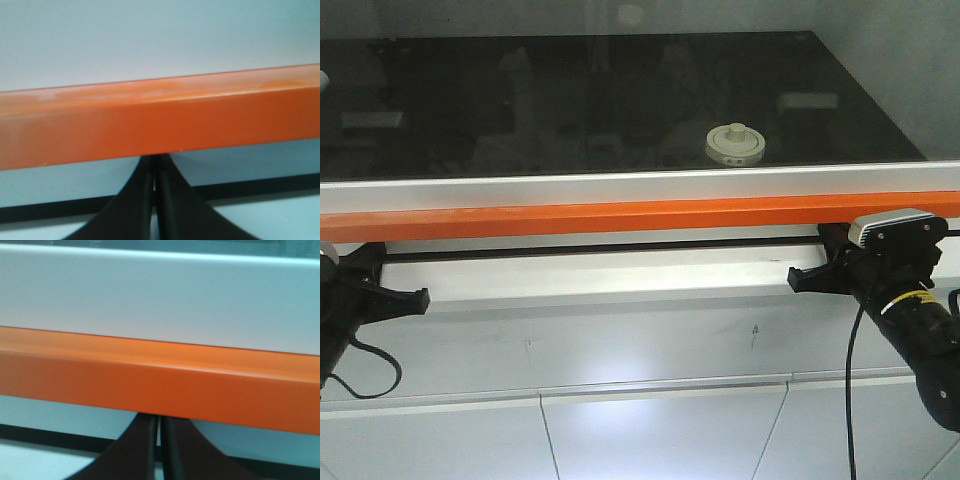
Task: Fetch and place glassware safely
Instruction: 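Push the orange handle bar upward with both grippers to open the sash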
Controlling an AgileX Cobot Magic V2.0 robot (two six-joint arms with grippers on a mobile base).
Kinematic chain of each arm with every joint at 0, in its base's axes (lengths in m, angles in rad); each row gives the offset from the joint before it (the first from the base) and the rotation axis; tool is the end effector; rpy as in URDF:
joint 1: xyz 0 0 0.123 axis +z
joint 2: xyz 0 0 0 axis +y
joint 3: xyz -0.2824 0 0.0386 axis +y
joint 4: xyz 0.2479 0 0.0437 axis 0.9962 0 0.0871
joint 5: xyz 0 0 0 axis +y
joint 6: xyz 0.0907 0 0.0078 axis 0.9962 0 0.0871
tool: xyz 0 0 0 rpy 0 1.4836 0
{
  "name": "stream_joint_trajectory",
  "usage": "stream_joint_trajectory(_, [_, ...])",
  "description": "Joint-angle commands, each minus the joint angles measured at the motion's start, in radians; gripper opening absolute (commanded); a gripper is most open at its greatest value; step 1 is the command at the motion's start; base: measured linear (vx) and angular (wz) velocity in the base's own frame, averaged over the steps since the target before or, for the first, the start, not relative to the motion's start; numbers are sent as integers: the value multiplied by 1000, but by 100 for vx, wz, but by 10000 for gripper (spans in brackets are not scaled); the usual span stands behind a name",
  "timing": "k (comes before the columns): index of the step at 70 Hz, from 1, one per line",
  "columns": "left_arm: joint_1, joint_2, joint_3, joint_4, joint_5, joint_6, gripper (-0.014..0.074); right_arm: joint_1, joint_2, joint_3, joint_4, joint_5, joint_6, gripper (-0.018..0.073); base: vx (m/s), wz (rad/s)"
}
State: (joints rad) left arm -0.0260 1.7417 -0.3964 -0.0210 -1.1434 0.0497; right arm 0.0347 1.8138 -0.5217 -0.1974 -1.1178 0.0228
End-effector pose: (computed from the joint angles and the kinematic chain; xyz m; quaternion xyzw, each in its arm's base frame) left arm 0.2744 -0.0054 0.1523 0.0186 0.7463 0.0121 0.6653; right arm 0.3041 0.0266 0.1529 -0.0960 0.7331 0.0555 0.6710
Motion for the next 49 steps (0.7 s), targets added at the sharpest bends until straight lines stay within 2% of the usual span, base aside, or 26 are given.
stream_joint_trajectory(1, [1, -34, -25, -7, -231, -44, 0, 0, -41, -40, 1, -128, -10, -1, 0, 0])
stream_joint_trajectory(49, [0, -111, -24, -7, -195, -14, 0, 0, -41, -40, 1, -129, -10, -1, 0, 0])
